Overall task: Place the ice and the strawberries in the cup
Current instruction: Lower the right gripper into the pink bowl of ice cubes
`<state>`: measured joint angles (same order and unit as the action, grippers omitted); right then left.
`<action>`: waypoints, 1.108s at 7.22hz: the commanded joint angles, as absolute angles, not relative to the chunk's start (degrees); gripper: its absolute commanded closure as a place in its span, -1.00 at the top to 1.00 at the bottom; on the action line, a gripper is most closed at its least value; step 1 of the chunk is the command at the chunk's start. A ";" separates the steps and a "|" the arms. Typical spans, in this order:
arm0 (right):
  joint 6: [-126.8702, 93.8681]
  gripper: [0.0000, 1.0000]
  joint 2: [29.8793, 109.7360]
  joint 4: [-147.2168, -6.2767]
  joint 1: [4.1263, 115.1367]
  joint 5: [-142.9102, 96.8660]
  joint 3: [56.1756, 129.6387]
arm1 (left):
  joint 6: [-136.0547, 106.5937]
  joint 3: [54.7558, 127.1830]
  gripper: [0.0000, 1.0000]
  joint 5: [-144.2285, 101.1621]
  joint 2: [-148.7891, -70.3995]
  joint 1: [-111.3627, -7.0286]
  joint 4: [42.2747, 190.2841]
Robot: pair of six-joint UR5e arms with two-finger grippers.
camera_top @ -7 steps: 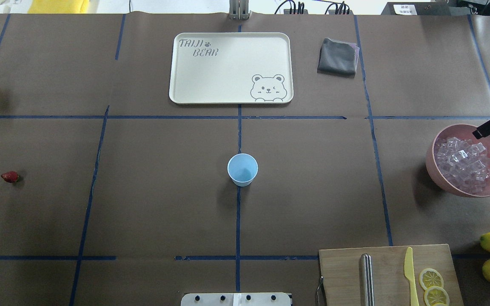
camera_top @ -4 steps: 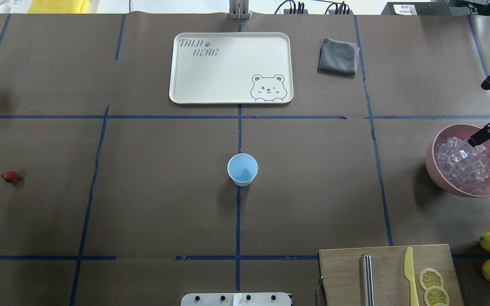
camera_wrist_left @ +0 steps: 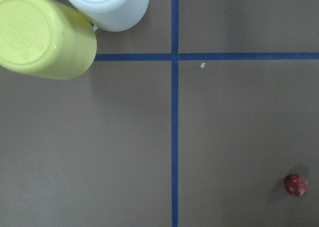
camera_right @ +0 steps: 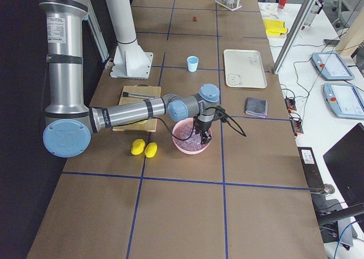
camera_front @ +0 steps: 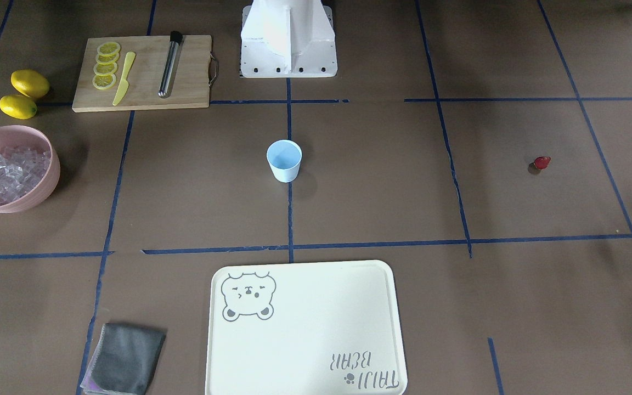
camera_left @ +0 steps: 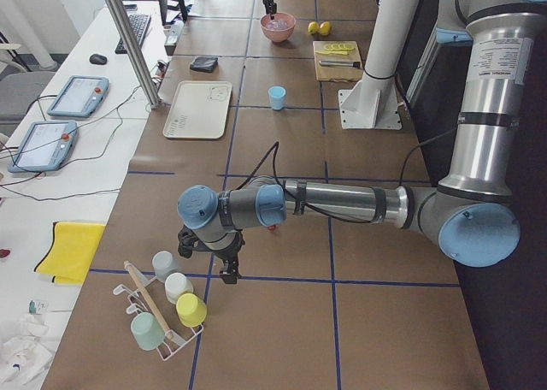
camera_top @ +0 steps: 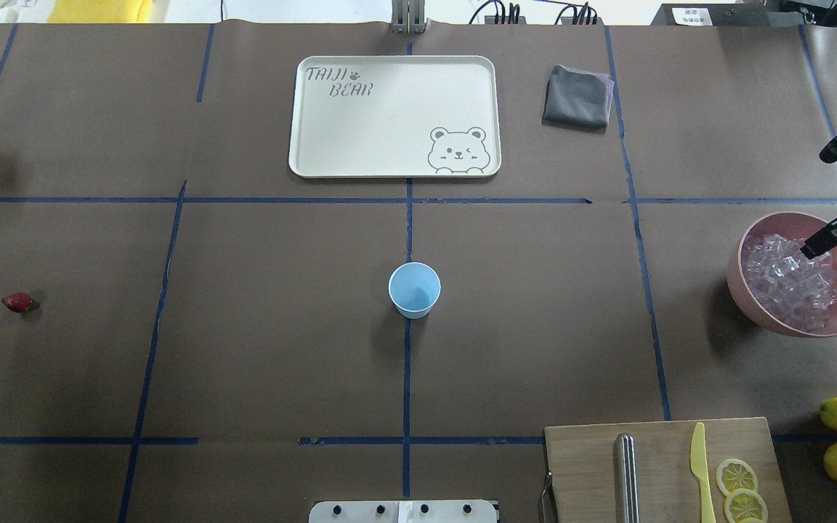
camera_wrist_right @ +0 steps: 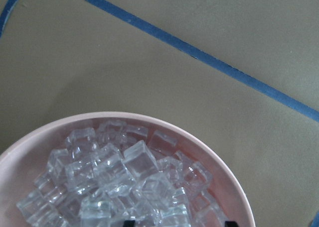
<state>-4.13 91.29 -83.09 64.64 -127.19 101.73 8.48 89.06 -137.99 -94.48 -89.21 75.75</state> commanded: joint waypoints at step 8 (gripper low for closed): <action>-4.13 0.24 91.23 -83.32 62.93 -127.09 100.02 | 8.44 89.30 1.00 -137.99 -94.48 -89.21 75.76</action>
<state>-4.13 91.27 -83.25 63.27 -127.09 100.17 8.44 89.26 -137.99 -94.48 -89.21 75.76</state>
